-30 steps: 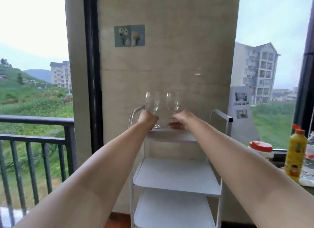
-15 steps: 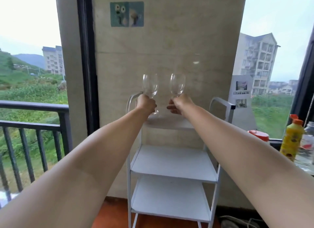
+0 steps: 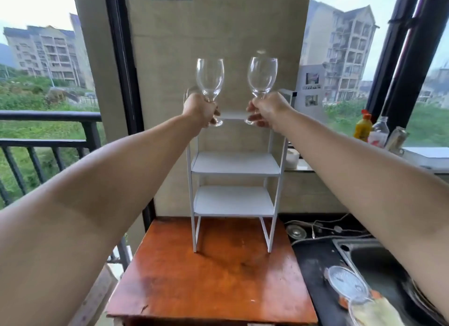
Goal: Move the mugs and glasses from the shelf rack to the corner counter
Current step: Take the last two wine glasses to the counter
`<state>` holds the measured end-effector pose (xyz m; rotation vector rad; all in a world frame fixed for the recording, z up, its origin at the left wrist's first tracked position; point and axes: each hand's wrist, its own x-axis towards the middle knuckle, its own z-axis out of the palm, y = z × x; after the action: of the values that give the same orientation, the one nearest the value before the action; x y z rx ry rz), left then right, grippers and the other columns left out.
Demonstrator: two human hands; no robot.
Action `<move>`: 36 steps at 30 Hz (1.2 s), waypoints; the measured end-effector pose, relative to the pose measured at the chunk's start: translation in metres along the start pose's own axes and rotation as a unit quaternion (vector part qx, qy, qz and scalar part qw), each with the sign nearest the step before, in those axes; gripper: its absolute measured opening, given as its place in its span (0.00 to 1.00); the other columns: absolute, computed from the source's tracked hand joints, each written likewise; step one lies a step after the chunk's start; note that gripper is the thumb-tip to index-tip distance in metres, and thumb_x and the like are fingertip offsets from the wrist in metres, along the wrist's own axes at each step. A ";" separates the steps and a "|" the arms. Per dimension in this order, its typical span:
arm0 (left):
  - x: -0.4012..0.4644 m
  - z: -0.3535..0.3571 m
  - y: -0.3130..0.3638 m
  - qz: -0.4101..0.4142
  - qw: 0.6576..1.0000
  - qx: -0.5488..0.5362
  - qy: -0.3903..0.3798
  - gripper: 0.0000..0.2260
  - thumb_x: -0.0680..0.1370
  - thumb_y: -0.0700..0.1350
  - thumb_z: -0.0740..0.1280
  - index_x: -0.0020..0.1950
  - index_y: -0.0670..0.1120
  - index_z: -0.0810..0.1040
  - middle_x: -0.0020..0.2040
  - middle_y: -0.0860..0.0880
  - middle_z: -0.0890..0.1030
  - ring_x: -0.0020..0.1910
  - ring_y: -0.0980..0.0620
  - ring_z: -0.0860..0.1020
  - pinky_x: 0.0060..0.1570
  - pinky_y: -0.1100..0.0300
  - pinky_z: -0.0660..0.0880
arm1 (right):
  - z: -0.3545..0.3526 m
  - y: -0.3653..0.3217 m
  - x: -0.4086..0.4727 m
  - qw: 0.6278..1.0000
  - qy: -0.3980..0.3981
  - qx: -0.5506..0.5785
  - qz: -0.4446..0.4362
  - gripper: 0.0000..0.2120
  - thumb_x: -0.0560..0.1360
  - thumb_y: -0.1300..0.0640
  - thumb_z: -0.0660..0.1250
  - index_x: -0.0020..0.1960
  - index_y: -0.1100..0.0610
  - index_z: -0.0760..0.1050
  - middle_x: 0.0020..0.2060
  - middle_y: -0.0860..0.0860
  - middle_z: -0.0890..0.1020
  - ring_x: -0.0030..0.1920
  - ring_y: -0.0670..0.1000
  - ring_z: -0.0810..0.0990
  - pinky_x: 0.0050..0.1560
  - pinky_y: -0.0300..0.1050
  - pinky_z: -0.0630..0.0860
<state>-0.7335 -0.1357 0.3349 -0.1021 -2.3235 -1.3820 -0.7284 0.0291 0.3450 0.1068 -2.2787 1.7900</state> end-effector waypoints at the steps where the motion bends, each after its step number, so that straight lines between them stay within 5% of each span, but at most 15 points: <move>1: -0.015 0.002 -0.004 -0.005 1.000 -0.003 -0.014 0.11 0.79 0.39 0.60 0.36 0.45 0.75 0.35 0.51 0.80 0.19 0.60 0.73 0.18 0.68 0.68 | -0.002 0.007 -0.015 1.000 0.002 -0.004 0.012 0.11 0.80 0.61 0.56 0.40 0.57 0.72 0.36 0.50 0.78 0.25 0.46 0.78 0.18 0.31 0.68; 8: -0.134 0.048 -0.065 -0.102 0.988 -0.004 -0.118 0.09 0.79 0.38 0.60 0.39 0.42 0.74 0.36 0.49 0.80 0.15 0.61 0.72 0.22 0.64 0.68 | -0.023 0.106 -0.123 0.988 0.019 -0.044 0.146 0.09 0.81 0.59 0.56 0.43 0.57 0.72 0.37 0.50 0.79 0.28 0.47 0.78 0.20 0.31 0.68; 14: -0.239 0.110 -0.118 -0.176 0.957 0.027 -0.228 0.10 0.79 0.37 0.60 0.53 0.33 0.78 0.41 0.44 0.81 0.19 0.59 0.75 0.18 0.68 0.70 | -0.046 0.205 -0.226 0.966 0.034 -0.033 0.256 0.13 0.80 0.63 0.55 0.37 0.57 0.69 0.33 0.53 0.75 0.17 0.46 0.75 0.17 0.32 0.68; 19: -0.321 0.164 -0.136 -0.208 0.924 0.080 -0.310 0.10 0.78 0.38 0.60 0.50 0.35 0.79 0.43 0.42 0.82 0.27 0.51 0.77 0.22 0.65 0.72 | -0.084 0.269 -0.304 0.934 0.081 -0.025 0.347 0.14 0.80 0.64 0.56 0.35 0.58 0.67 0.32 0.53 0.74 0.17 0.46 0.75 0.14 0.31 0.64; 22: -0.364 0.200 -0.130 -0.210 0.909 0.080 -0.352 0.07 0.77 0.36 0.60 0.43 0.37 0.77 0.34 0.44 0.80 0.24 0.53 0.74 0.14 0.68 0.67 | -0.120 0.297 -0.352 0.904 0.119 0.007 0.411 0.15 0.81 0.63 0.55 0.36 0.59 0.66 0.32 0.53 0.73 0.13 0.45 0.72 0.13 0.31 0.65; 26: -0.429 0.257 -0.099 -0.193 0.878 0.073 -0.432 0.07 0.76 0.35 0.61 0.42 0.37 0.78 0.39 0.40 0.80 0.23 0.53 0.76 0.18 0.66 0.72 | -0.184 0.324 -0.423 0.866 0.191 0.008 0.462 0.10 0.81 0.62 0.55 0.41 0.59 0.69 0.36 0.53 0.75 0.14 0.45 0.73 0.14 0.29 0.64; 31: -0.527 0.332 -0.037 -0.163 0.828 0.061 -0.534 0.11 0.76 0.31 0.61 0.34 0.38 0.74 0.28 0.45 0.73 0.19 0.54 0.72 0.13 0.70 0.66 | -0.279 0.345 -0.526 0.817 0.286 0.024 0.501 0.11 0.79 0.65 0.55 0.39 0.59 0.68 0.34 0.52 0.74 0.13 0.45 0.73 0.13 0.28 0.62; 36: -0.639 0.401 0.025 -0.024 0.768 0.123 -0.628 0.07 0.75 0.36 0.60 0.39 0.41 0.76 0.30 0.45 0.75 0.31 0.46 0.73 0.23 0.64 0.67 | -0.375 0.362 -0.642 0.771 0.351 0.007 0.531 0.06 0.80 0.63 0.54 0.47 0.60 0.68 0.38 0.53 0.76 0.12 0.42 0.72 0.13 0.28 0.62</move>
<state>-0.2803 0.3171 -0.0635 -1.2342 -3.5264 -1.0953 -0.1271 0.4217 -0.0650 -1.8387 -1.7590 1.6984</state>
